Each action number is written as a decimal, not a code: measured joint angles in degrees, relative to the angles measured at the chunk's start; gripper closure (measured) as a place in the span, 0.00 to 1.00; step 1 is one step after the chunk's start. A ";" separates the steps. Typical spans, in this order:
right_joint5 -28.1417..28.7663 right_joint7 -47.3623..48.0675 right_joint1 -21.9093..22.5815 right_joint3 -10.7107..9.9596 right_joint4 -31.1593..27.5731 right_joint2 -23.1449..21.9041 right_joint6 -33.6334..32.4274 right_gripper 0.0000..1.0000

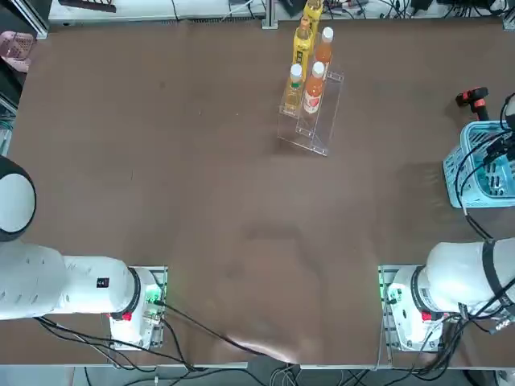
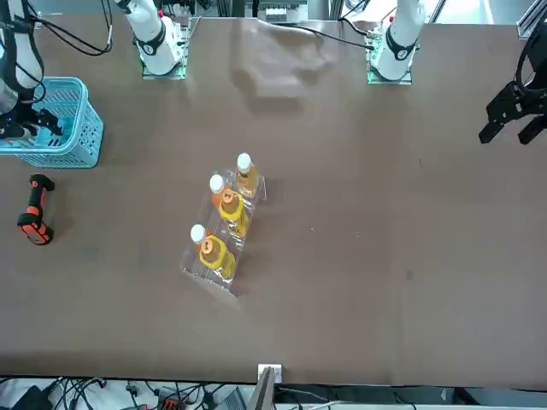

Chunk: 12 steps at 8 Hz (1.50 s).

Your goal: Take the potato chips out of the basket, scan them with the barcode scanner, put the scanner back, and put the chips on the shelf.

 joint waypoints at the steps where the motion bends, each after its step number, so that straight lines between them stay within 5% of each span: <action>1: 0.76 0.00 0.44 0.09 0.00 0.79 0.00 0.00; 12: 1.22 -0.19 -0.75 -0.16 -3.04 5.17 4.02 0.00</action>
